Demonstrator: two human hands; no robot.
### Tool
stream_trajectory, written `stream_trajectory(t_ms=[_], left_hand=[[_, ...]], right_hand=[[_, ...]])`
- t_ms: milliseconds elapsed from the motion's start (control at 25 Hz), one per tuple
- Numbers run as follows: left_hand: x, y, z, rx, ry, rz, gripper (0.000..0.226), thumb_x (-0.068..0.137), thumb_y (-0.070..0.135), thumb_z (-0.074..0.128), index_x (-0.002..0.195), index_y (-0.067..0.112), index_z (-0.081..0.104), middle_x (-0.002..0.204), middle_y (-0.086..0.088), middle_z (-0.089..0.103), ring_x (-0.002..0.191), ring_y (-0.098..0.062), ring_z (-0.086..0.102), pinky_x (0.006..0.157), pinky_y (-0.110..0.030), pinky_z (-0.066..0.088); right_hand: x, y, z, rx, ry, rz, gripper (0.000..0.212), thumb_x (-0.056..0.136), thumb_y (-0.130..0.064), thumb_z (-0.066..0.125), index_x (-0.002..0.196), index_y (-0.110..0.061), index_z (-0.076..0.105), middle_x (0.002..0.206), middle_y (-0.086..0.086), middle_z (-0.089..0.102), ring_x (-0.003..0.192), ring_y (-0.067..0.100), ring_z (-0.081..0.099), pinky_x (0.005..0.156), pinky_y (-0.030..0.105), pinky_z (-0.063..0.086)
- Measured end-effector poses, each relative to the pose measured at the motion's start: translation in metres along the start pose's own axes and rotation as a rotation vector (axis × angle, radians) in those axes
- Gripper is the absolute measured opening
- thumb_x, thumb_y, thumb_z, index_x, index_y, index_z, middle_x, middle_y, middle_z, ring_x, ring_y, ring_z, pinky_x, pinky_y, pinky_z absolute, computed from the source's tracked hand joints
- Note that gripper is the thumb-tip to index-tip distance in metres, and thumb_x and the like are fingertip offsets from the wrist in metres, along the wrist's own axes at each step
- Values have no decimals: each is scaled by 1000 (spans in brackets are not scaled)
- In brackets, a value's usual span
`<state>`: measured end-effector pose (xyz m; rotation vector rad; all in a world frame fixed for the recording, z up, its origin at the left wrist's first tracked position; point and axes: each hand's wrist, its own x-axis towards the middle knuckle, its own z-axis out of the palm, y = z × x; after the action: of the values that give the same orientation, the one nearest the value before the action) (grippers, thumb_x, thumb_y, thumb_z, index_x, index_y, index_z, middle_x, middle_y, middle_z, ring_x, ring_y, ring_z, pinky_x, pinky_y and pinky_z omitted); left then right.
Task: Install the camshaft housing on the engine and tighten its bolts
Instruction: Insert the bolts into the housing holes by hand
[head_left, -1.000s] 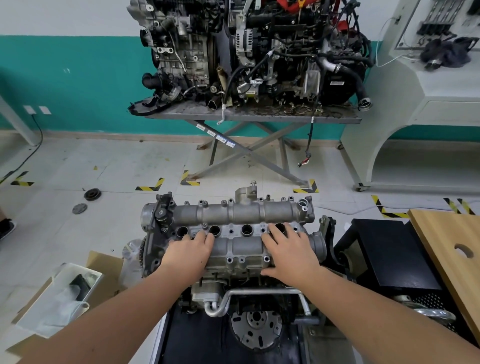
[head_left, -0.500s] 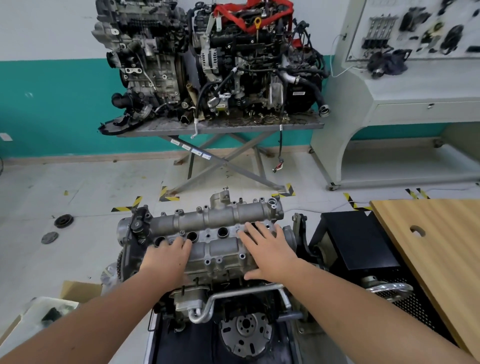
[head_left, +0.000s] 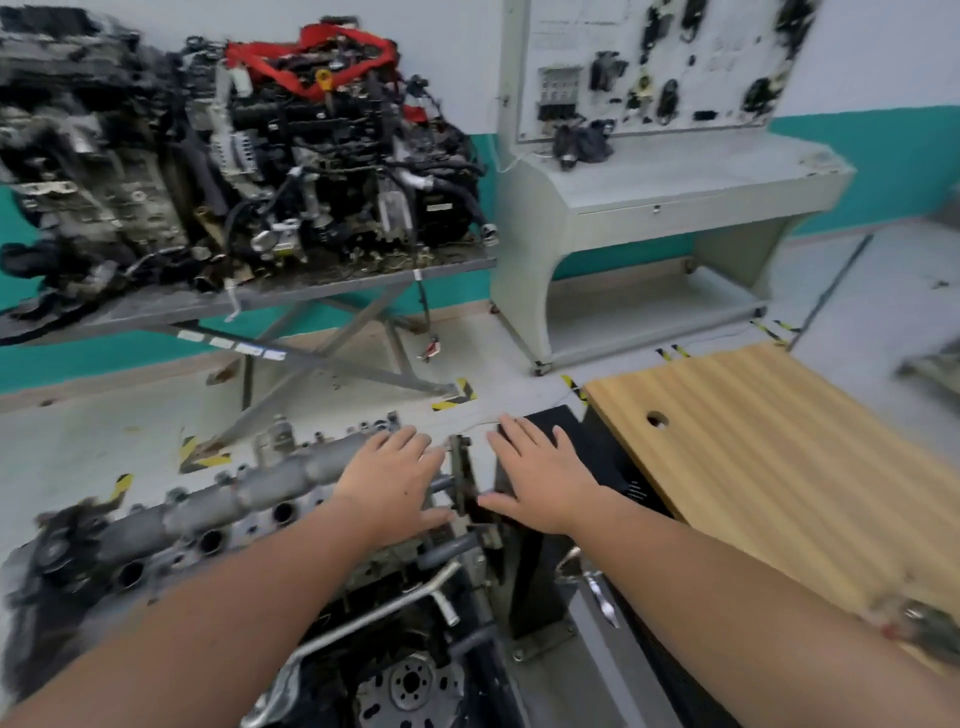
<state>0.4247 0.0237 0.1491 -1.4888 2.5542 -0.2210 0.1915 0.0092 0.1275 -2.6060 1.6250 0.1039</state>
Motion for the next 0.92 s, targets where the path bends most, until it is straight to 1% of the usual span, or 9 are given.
stream_trajectory(t_ms=[80, 200, 320, 440, 560, 640, 760, 840, 920], left_hand=[[38, 33, -11, -10, 24, 74, 78, 83, 80, 35, 136, 23, 44, 139, 0, 48, 134, -23, 36, 110, -41, 33], [104, 102, -36, -65, 51, 187, 77, 86, 76, 40, 143, 24, 40, 145, 0, 45, 139, -23, 35, 114, -40, 31], [159, 190, -58, -124, 73, 350, 73, 88, 73, 42, 143, 25, 39, 144, 1, 46, 136, -22, 39, 111, -39, 34], [194, 286, -60, -109, -17, 533, 71, 91, 68, 44, 146, 25, 35, 146, -1, 43, 136, -24, 39, 110, -41, 36], [213, 370, -49, -20, -135, 697, 68, 94, 63, 44, 149, 25, 30, 148, -2, 41, 137, -26, 38, 110, -42, 35], [224, 418, -41, 35, -204, 777, 66, 96, 60, 44, 149, 24, 29, 148, -4, 41, 137, -27, 39, 111, -44, 34], [240, 467, -32, 98, -311, 814, 62, 97, 58, 44, 147, 24, 33, 141, -6, 47, 129, -30, 46, 104, -45, 39], [252, 489, -25, 120, -383, 804, 57, 97, 56, 45, 144, 24, 37, 135, -6, 50, 123, -30, 50, 97, -45, 44], [261, 504, -17, 134, -436, 797, 55, 97, 54, 47, 144, 25, 38, 133, -6, 51, 120, -29, 52, 91, -43, 46]], right_hand=[[-18, 27, -6, 9, 5, 71, 88, 93, -74, 34, 158, -21, 9, 167, 3, -5, 153, 23, -2, 119, 59, 12], [-69, 95, -12, 39, -36, 253, 85, 94, -71, 36, 158, -21, 11, 168, 3, -2, 153, 25, 2, 117, 57, 17], [-139, 164, -1, 97, -70, 467, 77, 96, -66, 40, 153, -17, 23, 166, 7, 7, 150, 29, 12, 113, 56, 29], [-210, 216, 27, 159, -150, 661, 66, 98, -59, 42, 146, -15, 33, 159, 10, 21, 144, 32, 24, 104, 54, 40], [-269, 254, 65, 216, -283, 792, 56, 101, -51, 41, 143, -14, 38, 148, 13, 34, 135, 36, 35, 99, 54, 43], [-297, 275, 89, 275, -340, 858, 47, 102, -43, 42, 139, -14, 43, 137, 13, 45, 126, 37, 46, 96, 51, 47], [-320, 296, 113, 344, -379, 942, 34, 100, -26, 46, 133, -17, 50, 128, 11, 53, 115, 32, 54, 88, 44, 50], [-324, 305, 125, 385, -398, 979, 32, 97, -18, 48, 128, -19, 52, 121, 9, 54, 108, 30, 56, 76, 40, 47], [-323, 311, 134, 440, -416, 1002, 33, 95, -13, 48, 127, -20, 52, 115, 8, 55, 103, 30, 56, 75, 41, 47]])
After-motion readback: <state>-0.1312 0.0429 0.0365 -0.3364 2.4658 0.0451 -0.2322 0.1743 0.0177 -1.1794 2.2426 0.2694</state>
